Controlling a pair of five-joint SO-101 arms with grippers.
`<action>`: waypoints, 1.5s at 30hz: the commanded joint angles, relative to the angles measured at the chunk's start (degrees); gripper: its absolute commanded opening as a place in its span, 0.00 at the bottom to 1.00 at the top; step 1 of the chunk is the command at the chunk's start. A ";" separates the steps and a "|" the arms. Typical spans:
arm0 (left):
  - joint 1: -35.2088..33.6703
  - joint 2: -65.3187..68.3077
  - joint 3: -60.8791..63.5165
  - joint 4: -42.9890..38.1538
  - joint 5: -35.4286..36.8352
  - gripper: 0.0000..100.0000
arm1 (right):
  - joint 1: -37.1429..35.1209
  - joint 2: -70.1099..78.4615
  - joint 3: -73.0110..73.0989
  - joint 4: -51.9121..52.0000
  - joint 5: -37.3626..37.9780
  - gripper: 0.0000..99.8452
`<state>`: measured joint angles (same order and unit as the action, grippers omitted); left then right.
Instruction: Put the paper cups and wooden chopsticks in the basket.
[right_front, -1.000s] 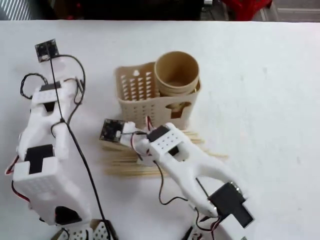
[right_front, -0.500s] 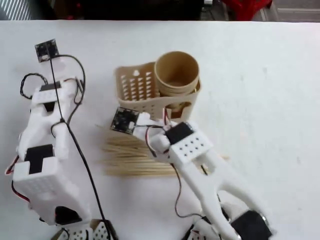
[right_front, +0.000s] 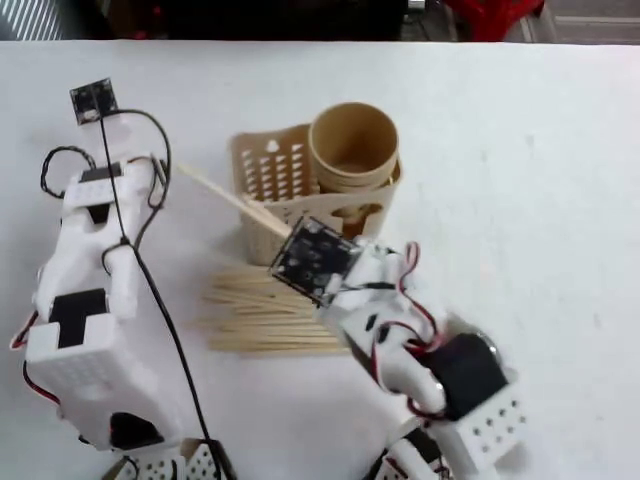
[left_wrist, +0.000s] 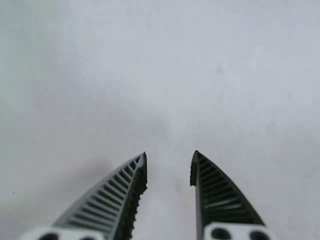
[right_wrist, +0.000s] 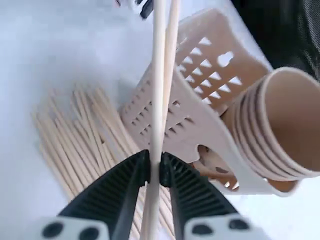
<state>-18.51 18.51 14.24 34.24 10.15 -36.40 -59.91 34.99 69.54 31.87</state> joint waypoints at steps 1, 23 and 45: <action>0.84 -0.40 -2.37 0.00 -0.79 0.16 | -0.92 0.92 -10.20 -3.56 -4.31 0.01; 0.66 -0.40 -2.37 0.00 -0.79 0.16 | 4.44 54.37 -60.13 -19.65 -23.03 0.01; 0.75 -0.31 -2.37 0.26 -0.88 0.16 | 2.51 29.76 6.86 -60.70 -25.85 0.02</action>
<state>-18.51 18.51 14.24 34.24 10.15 -33.76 -27.65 39.91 12.04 6.37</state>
